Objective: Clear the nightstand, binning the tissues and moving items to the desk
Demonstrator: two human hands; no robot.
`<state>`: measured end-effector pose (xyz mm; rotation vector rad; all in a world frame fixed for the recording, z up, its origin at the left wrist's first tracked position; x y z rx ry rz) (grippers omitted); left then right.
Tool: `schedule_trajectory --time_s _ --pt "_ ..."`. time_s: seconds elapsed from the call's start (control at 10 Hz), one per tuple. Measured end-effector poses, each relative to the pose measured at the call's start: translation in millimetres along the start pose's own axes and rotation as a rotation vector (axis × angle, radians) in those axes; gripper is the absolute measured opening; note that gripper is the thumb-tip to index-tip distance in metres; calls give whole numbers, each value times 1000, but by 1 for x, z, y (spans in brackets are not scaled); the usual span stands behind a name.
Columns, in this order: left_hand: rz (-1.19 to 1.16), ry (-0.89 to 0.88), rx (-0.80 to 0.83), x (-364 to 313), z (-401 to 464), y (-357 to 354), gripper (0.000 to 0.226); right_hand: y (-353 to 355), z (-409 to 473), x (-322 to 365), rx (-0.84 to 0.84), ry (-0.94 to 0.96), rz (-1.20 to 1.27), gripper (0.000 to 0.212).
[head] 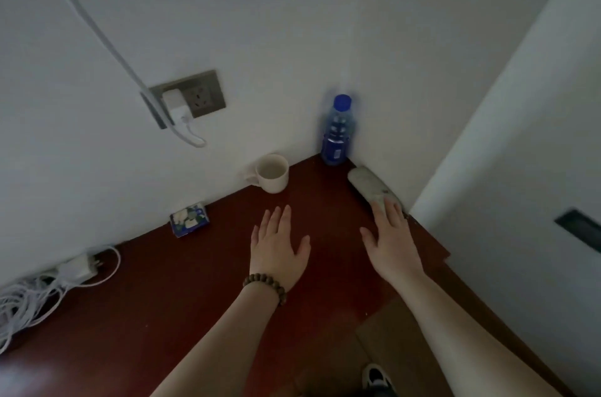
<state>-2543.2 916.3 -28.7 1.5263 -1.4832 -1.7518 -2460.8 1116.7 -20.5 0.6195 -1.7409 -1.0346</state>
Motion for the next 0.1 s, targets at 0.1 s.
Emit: schedule_trajectory --time_s 0.1 --pt "52 -89 89 -17 1 -13 71 2 -28 -9 -99 -75 1 59"
Point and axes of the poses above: each hand's wrist, its own z-axis towards the middle knuckle, its own y-axis out of the back of the hand, x = y × z, the point moved 6 cm from there along z, towards the middle knuckle, and after that the axes turned 10 degrees about x, right-handed, at the moved point
